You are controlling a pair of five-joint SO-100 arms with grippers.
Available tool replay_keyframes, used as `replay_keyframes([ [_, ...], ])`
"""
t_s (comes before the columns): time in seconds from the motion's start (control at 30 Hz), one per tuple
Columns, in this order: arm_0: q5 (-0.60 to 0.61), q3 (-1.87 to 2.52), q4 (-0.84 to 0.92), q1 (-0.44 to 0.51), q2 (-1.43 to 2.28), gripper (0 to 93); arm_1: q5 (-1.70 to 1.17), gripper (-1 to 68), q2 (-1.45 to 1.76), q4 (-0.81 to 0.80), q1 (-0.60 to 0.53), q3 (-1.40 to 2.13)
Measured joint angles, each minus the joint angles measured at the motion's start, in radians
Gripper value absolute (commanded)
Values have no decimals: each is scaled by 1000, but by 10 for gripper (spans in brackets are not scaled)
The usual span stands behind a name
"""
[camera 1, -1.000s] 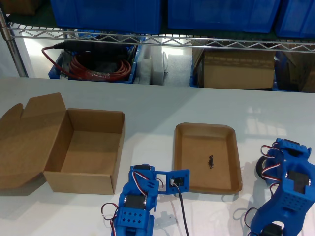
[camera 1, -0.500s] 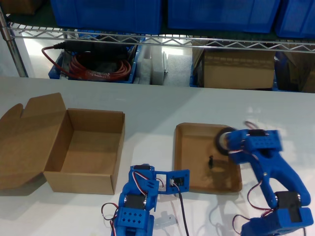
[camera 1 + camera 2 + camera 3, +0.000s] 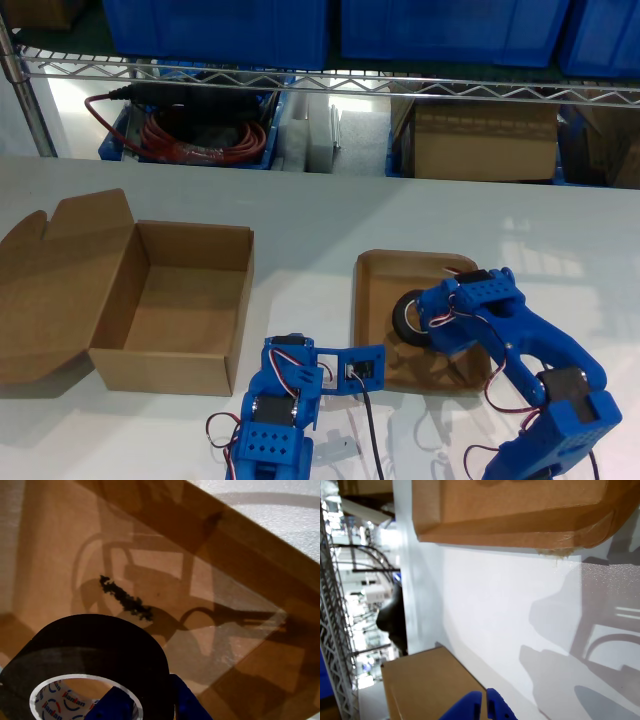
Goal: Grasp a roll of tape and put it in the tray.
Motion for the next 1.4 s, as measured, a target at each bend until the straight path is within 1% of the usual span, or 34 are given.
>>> replay_keyframes([
  [0.03, 0, 0, 0, 0, 0, 2, 0, 14, -2, 0, -5, 0],
  [0.07, 0, 0, 0, 0, 0, 2, 0, 59, -2, 0, -5, 0],
  [0.1, 0, 0, 0, 0, 0, 2, -3, 127, -5, 2, -9, 0],
  [0.17, 0, 0, 0, 0, 0, 2, -9, 238, -8, 12, -12, 0],
  [0.23, 0, 0, 0, 0, 0, 2, -12, 277, -6, 12, -12, 0],
  [0.37, 0, 0, 0, 0, 0, 2, -12, 292, -9, 14, -12, 0],
  [0.5, 0, 0, 0, 0, 0, 2, -14, 266, -9, 14, -12, 0],
  [0.53, 0, 0, 0, 0, 0, 2, -14, 250, -9, 14, -12, 0],
  [0.57, 0, 0, 0, 0, 0, 2, -14, 220, -5, 14, -6, 0],
  [0.63, 0, 0, 0, 0, 0, 2, -14, 116, 29, 14, 26, 0],
  [0.67, 0, 0, 0, 0, 0, 2, -14, 28, 64, 20, 54, 0],
  [0.7, 0, 0, 0, 0, 0, 2, -9, 0, 112, 21, 92, 0],
  [0.8, 0, 0, 0, 0, 0, 2, 9, 0, 313, 3, 245, 46],
  [0.87, 0, 0, 0, 0, 0, 2, 9, 0, 486, -64, 356, 161],
  [0.93, 0, 0, 0, 0, 0, 2, -5, 0, 683, -150, 414, 331],
  [1.0, 0, 0, 0, 0, 0, 2, -21, 0, 887, -224, 448, 529],
  [1.07, 0, 0, 0, 0, 0, 2, -46, 0, 1068, -239, 463, 716],
  [1.17, 0, 0, 0, 0, 0, 2, -77, 0, 1264, -236, 440, 916],
  [1.2, 0, 0, 0, 0, 0, 2, -80, 0, 1313, -221, 446, 956],
  [1.3, 0, 0, 0, 0, 0, 2, -80, 0, 1411, -179, 410, 1028],
  [1.4, 0, 0, 0, 0, 0, 2, -80, 0, 1483, -167, 405, 1077],
])
